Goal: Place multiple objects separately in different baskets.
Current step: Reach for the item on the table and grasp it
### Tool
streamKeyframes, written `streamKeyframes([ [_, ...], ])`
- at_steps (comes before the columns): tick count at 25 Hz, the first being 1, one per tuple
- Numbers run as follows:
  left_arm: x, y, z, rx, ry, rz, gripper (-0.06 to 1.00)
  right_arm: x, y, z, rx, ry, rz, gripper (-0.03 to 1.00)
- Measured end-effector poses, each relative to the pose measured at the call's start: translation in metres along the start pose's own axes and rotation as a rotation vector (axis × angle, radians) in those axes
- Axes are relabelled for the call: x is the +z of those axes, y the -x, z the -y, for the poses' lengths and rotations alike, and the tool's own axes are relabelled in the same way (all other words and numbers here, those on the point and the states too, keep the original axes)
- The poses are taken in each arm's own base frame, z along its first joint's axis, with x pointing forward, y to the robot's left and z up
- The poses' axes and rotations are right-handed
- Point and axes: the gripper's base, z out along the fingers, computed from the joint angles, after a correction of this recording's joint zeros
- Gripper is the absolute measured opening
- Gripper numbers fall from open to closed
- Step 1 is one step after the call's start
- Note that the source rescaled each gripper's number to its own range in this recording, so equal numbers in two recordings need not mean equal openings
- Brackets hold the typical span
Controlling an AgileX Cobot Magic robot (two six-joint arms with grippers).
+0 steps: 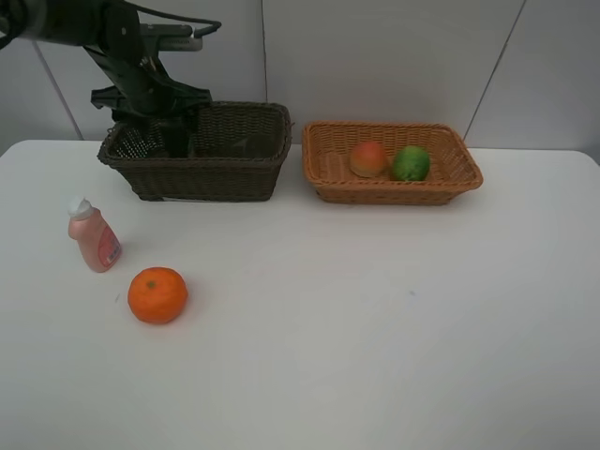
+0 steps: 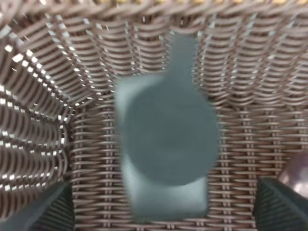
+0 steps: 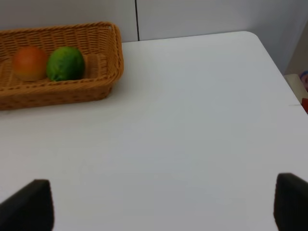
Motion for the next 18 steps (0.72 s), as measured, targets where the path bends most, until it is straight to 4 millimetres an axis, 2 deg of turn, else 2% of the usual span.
streamKeyframes([
  [4, -0.022, 0.005, -0.001, -0.005, 0.012, -0.006, 0.98, 0.0, 0.0, 0.0, 0.0, 0.0, 0.0, 0.97],
  [10, -0.059, 0.006, 0.007, 0.048, 0.024, -0.038, 0.98, 0.0, 0.0, 0.0, 0.0, 0.0, 0.0, 0.97],
  [11, -0.075, 0.002, 0.011, 0.089, 0.028, -0.068, 0.98, 0.0, 0.0, 0.0, 0.0, 0.0, 0.0, 0.97],
  [12, -0.075, 0.002, 0.011, 0.089, 0.028, -0.068, 0.98, 0.0, 0.0, 0.0, 0.0, 0.0, 0.0, 0.97],
  [15, -0.094, -0.009, 0.016, 0.122, 0.012, -0.105, 0.98, 0.0, 0.0, 0.0, 0.0, 0.0, 0.0, 0.97],
  [18, -0.114, -0.03, 0.008, 0.129, 0.007, -0.133, 0.98, 0.0, 0.0, 0.0, 0.0, 0.0, 0.0, 0.97],
])
